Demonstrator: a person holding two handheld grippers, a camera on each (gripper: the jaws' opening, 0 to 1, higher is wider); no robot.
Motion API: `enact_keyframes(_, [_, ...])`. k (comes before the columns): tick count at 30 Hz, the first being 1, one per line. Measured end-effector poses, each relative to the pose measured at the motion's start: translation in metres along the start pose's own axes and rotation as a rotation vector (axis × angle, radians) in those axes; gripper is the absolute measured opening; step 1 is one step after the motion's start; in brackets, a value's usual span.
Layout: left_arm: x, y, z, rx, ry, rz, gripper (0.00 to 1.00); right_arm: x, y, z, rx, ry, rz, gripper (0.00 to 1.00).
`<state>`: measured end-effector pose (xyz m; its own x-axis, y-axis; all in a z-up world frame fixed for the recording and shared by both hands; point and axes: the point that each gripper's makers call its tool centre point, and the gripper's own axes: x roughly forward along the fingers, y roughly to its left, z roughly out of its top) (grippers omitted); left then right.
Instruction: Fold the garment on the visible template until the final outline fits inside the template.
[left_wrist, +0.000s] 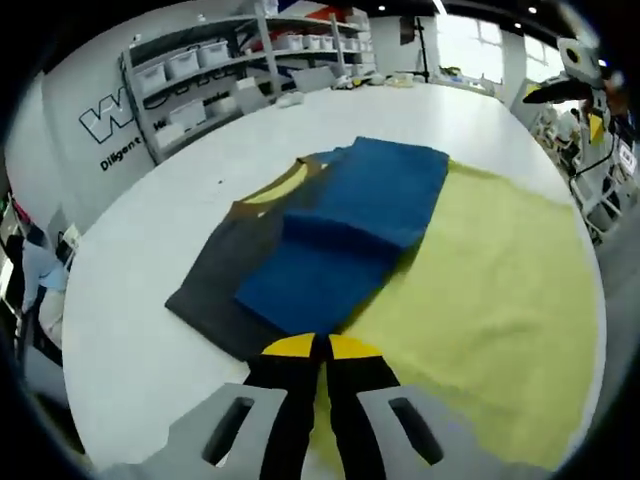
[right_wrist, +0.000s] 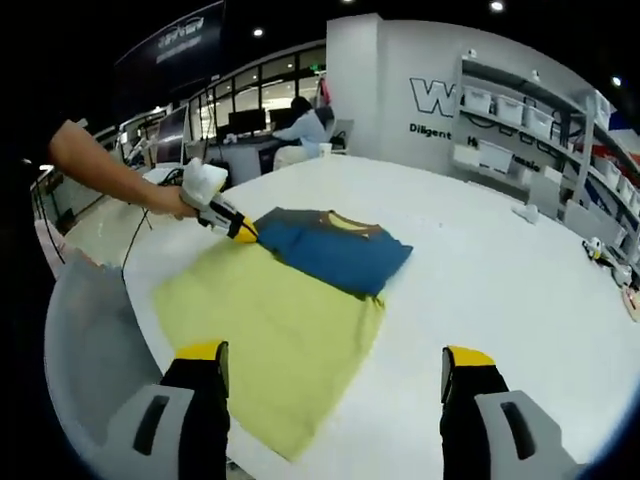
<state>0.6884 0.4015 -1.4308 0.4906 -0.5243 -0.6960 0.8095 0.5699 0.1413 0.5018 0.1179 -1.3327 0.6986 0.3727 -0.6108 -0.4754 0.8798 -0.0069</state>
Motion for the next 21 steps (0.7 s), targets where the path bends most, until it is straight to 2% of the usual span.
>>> enact_keyframes(3, [-0.016,0.005,0.016,0.061,-0.052,0.037,0.01,0.001,-0.002,-0.001,0.013,-0.002,-0.005,0.85])
enact_keyframes(6, [-0.029,0.007,0.018,0.069,-0.057,0.057,0.01,0.006,-0.002,-0.004,0.019,0.002,-0.003,0.84])
enact_keyframes(8, [-0.04,0.007,0.017,0.079,-0.056,0.087,0.01,0.01,0.001,-0.008,0.012,0.013,0.006,0.84])
enact_keyframes(10, [-0.035,0.013,0.011,0.081,-0.055,0.104,0.01,0.014,0.005,-0.01,0.014,0.017,0.018,0.84])
enact_keyframes(11, [-0.037,0.016,0.008,0.122,-0.04,0.138,0.01,0.016,0.006,-0.01,0.015,0.018,0.023,0.84])
enact_keyframes(12, [-0.036,0.014,0.001,0.176,-0.02,0.14,0.01,0.018,0.007,-0.01,0.015,0.022,0.029,0.84])
enact_keyframes(13, [-0.033,0.01,-0.007,0.181,0.015,0.123,0.02,0.019,0.008,-0.01,0.015,0.024,0.032,0.84])
enact_keyframes(14, [-0.032,0.005,-0.019,0.16,0.062,0.111,0.02,0.021,0.009,-0.009,0.011,0.026,0.039,0.84])
enact_keyframes(17, [-0.031,0.002,-0.032,0.119,0.084,0.1,0.1,0.023,0.011,-0.001,-0.02,0.026,0.052,0.84])
enact_keyframes(19, [-0.034,-0.002,-0.042,0.024,0.106,0.1,0.18,0.021,0.009,0.008,-0.034,0.013,0.051,0.84])
enact_keyframes(21, [-0.037,-0.005,-0.04,0.014,0.072,0.093,0.29,0.02,0.006,0.015,-0.03,-0.004,0.052,0.84])
